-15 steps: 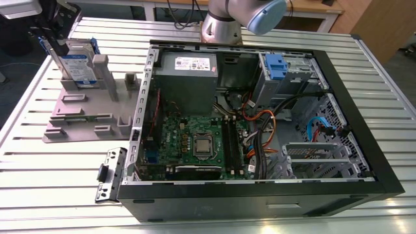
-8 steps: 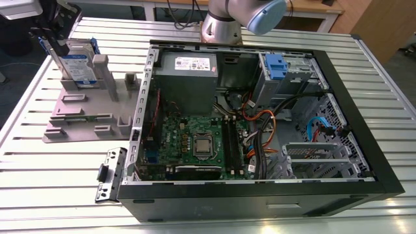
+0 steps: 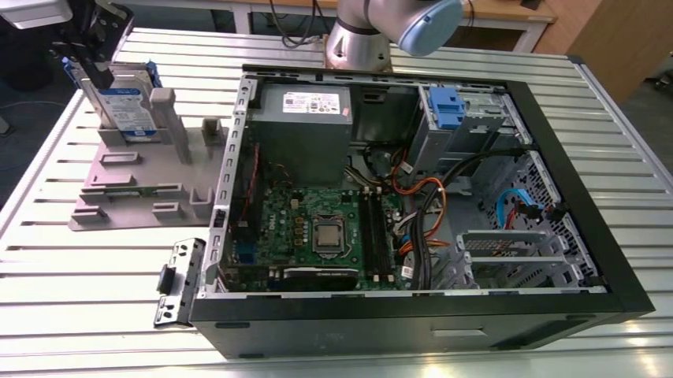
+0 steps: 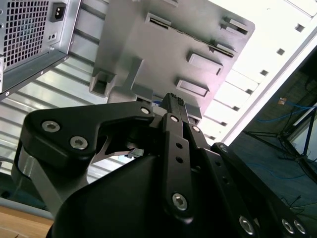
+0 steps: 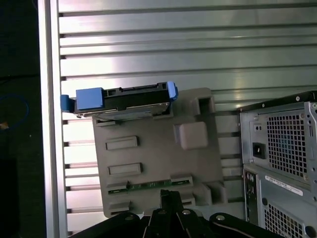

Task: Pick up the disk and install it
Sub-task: 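Reach for the disk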

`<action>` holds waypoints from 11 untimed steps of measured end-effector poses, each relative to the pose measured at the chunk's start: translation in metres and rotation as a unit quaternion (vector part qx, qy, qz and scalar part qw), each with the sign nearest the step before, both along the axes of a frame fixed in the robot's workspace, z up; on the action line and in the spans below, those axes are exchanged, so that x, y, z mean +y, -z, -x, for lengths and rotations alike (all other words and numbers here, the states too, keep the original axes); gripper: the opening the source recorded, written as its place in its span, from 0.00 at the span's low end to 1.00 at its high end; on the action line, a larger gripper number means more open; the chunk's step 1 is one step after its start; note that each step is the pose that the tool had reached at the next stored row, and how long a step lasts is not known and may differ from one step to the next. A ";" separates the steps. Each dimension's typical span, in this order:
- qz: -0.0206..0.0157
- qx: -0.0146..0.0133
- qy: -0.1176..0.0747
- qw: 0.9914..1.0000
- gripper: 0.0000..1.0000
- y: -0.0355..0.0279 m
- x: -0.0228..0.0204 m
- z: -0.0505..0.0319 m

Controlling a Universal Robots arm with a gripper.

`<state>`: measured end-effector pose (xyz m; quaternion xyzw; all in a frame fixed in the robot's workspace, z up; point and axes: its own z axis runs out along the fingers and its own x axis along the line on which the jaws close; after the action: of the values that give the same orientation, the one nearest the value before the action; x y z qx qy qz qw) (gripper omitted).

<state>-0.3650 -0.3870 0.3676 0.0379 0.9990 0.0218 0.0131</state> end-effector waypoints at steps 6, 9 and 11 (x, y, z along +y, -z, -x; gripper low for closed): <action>0.000 0.000 0.000 1.000 0.10 0.0008 0.0012 0.0015; 0.000 0.000 0.000 1.000 0.10 0.0013 0.0017 0.0021; 0.000 0.000 0.000 1.000 0.10 0.0016 0.0020 0.0025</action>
<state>-0.3675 -0.3850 0.3660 0.0378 0.9990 0.0217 0.0130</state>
